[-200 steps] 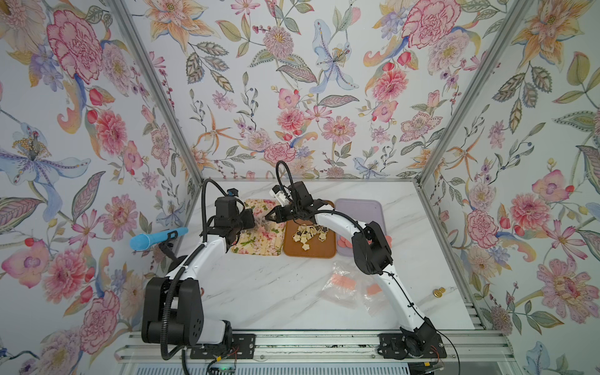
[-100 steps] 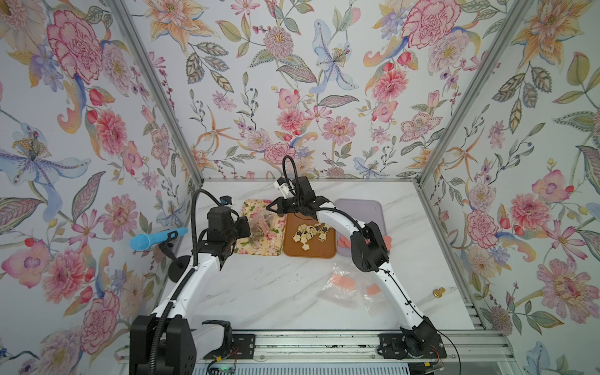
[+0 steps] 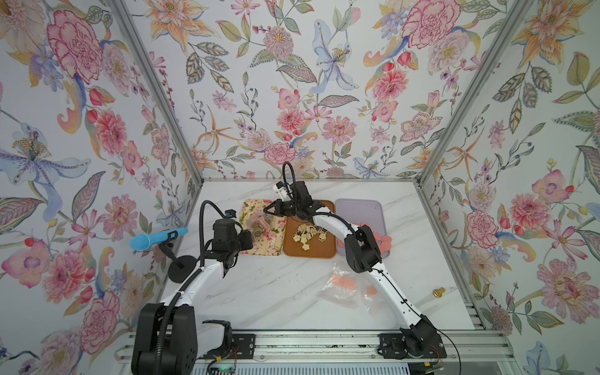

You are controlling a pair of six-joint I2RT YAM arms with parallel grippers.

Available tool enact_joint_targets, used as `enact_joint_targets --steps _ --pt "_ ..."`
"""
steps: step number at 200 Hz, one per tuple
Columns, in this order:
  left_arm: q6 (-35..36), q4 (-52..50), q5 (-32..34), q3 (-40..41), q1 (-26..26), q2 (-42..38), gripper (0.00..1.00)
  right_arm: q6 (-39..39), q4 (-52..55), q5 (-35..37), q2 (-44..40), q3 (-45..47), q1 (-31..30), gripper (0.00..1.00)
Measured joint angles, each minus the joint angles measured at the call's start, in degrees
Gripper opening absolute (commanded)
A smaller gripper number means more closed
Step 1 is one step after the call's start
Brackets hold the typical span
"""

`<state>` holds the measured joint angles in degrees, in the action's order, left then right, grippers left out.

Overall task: Pour cookies out of the ziploc bag
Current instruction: 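Pour the cookies out of the ziploc bag onto the tray.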

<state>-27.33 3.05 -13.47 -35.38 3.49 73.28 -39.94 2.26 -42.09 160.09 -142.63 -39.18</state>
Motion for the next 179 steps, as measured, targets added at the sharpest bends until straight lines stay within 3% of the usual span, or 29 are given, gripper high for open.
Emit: enact_joint_targets --steps 58,107,143,173,179 --pt "-2.82 15.87 -5.25 2.27 -0.83 7.37 0.48 0.0 -0.07 -0.63 0.0 0.22 0.0 0.0" --pt "-3.39 18.73 -4.52 -0.42 -0.09 11.54 0.49 0.0 -0.09 -0.68 0.0 0.22 0.04 0.0" --pt "-4.7 20.41 -4.33 -1.31 -0.09 15.34 0.32 0.0 -0.09 -1.03 0.0 0.24 0.07 0.0" --pt "-5.25 21.73 -4.24 -2.54 -0.04 17.51 0.0 0.02 -0.09 -1.05 0.0 0.24 0.26 0.0" --pt "-5.09 21.81 -4.28 -2.56 -0.04 17.51 0.0 0.02 -0.09 -1.05 0.0 0.26 0.26 0.0"
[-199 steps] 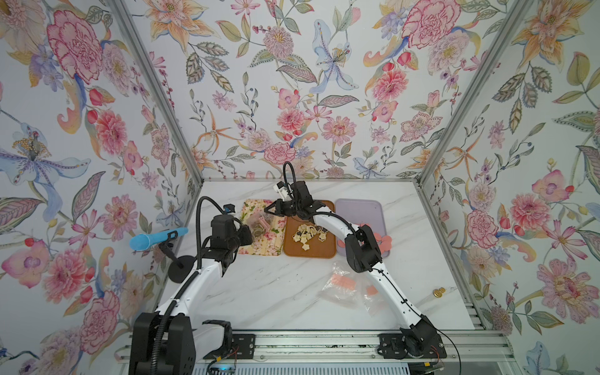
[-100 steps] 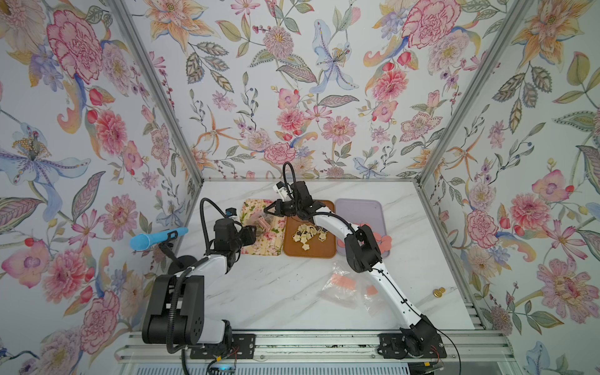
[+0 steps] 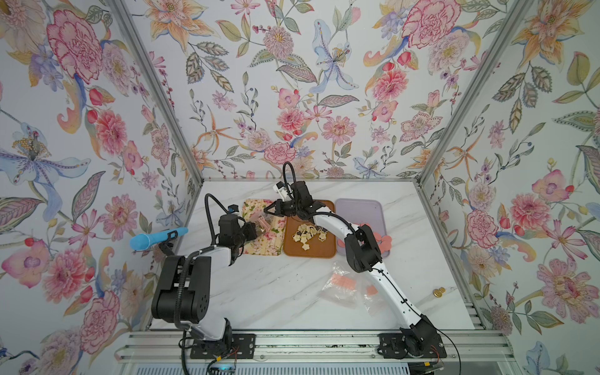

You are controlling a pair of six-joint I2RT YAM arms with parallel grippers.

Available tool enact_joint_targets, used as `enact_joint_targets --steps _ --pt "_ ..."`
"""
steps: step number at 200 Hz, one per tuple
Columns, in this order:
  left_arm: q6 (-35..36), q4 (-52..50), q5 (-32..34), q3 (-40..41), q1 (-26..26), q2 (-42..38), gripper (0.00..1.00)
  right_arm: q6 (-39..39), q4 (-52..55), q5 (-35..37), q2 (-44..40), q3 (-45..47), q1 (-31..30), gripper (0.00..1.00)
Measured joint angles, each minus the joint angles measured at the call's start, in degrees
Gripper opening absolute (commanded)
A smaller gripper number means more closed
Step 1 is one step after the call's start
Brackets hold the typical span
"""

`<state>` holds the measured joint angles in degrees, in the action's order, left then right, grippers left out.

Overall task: Pour cookies out of the ziploc bag
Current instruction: 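Pour the cookies out of the ziploc bag onto the tray.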

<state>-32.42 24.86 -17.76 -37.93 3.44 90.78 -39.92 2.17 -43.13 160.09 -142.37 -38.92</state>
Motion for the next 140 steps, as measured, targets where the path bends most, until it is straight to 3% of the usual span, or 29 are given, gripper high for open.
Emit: enact_joint_targets --steps 66,101,140 --pt "0.48 -2.43 1.14 0.02 0.68 -2.93 0.0 0.02 -0.24 0.0 0.0 0.44 0.07 0.0" --pt "2.6 -11.39 4.37 -2.64 1.99 -9.22 0.0 -0.09 -0.87 0.0 0.0 0.48 0.07 0.0" --pt "3.85 -22.62 8.44 -8.57 2.51 -10.05 0.0 -1.99 -3.52 -0.22 0.0 0.72 0.07 0.0"
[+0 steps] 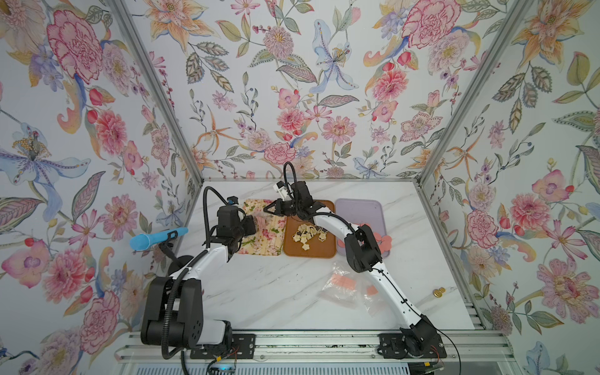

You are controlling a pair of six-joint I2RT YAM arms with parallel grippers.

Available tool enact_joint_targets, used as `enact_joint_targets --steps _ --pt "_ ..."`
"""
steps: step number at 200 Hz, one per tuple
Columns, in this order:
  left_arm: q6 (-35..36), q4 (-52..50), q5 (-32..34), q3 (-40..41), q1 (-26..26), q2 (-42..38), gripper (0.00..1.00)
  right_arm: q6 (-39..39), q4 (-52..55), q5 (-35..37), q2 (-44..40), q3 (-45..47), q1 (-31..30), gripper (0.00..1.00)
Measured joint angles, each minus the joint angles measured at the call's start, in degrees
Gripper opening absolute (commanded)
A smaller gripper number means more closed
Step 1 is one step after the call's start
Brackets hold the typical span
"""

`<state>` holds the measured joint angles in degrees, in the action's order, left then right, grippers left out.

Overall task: Pour cookies out of the ziploc bag
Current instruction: 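Pour the cookies out of the ziploc bag onto the tray.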

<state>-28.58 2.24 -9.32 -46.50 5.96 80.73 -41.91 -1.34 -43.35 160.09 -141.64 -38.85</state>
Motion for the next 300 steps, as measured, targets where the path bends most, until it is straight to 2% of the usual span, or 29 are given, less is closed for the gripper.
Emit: enact_joint_targets --steps 53,87,150,212,257,300 --pt "0.57 -16.41 8.52 -12.07 4.5 3.21 0.0 -4.35 -6.58 -1.11 0.0 1.86 -0.02 0.0" --pt "0.74 -20.65 12.04 -18.99 7.17 5.68 0.0 -6.84 -9.62 -1.03 0.0 2.01 -0.02 0.0" --pt "0.76 -23.17 17.05 -20.68 8.13 10.8 0.0 -11.74 -14.45 -0.79 1.25 3.04 0.11 0.0" --pt "0.94 -25.29 17.77 -23.37 9.84 9.99 0.0 -14.73 -18.29 -1.05 1.92 4.02 0.37 0.0" --pt "1.01 -26.86 18.38 -23.63 10.49 8.94 0.0 -17.33 -23.69 -1.07 1.9 7.91 0.37 0.0" --pt "1.4 -28.35 19.02 -24.09 10.99 8.02 0.0 -18.16 -25.2 -1.22 1.88 8.63 0.35 0.03"
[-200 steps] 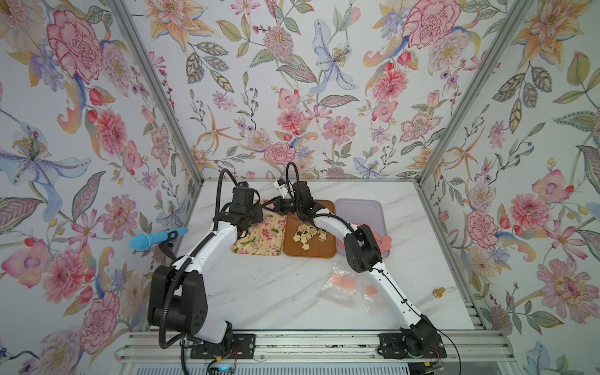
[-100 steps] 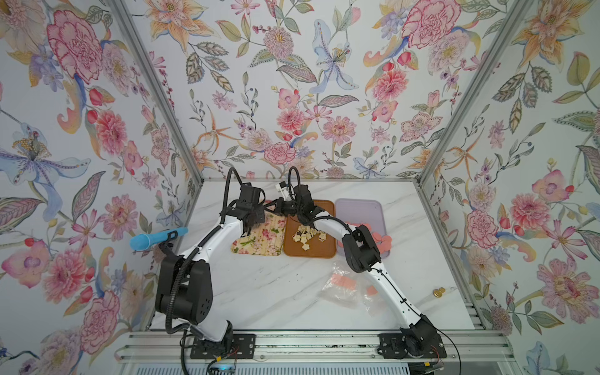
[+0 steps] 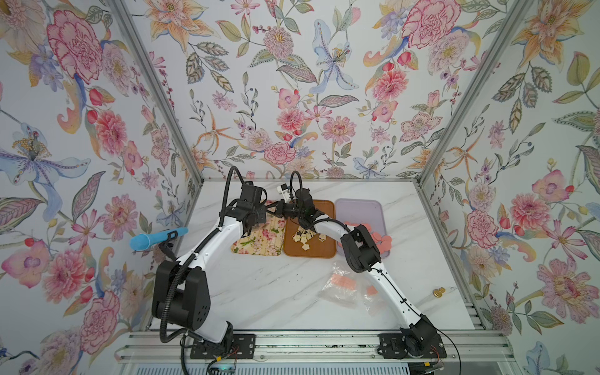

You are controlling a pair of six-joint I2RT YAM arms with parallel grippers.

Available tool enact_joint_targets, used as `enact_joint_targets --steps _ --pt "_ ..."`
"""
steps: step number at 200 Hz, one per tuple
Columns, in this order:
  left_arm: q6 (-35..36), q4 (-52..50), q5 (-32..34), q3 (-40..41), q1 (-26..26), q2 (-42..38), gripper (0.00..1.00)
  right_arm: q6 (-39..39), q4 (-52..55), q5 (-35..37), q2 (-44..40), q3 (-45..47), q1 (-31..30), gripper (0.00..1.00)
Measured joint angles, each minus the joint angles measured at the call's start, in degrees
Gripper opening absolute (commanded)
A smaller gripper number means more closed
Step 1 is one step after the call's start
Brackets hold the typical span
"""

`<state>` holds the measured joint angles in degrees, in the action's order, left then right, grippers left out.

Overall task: Pour cookies out of the ziploc bag
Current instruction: 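Pour the cookies out of the ziploc bag onto the tray.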

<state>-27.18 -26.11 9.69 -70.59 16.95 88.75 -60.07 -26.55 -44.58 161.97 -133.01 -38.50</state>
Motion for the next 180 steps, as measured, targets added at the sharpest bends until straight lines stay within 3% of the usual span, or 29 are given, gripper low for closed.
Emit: enact_joint_targets --steps 96,180 --pt "1.22 -1.44 0.17 -2.6 0.26 0.22 0.0 -0.02 -1.18 -0.28 -0.09 0.28 -0.04 0.06" --pt "1.4 -5.9 -0.68 -9.01 1.22 3.78 0.0 0.02 -0.9 -0.24 -0.57 0.28 0.35 0.02"
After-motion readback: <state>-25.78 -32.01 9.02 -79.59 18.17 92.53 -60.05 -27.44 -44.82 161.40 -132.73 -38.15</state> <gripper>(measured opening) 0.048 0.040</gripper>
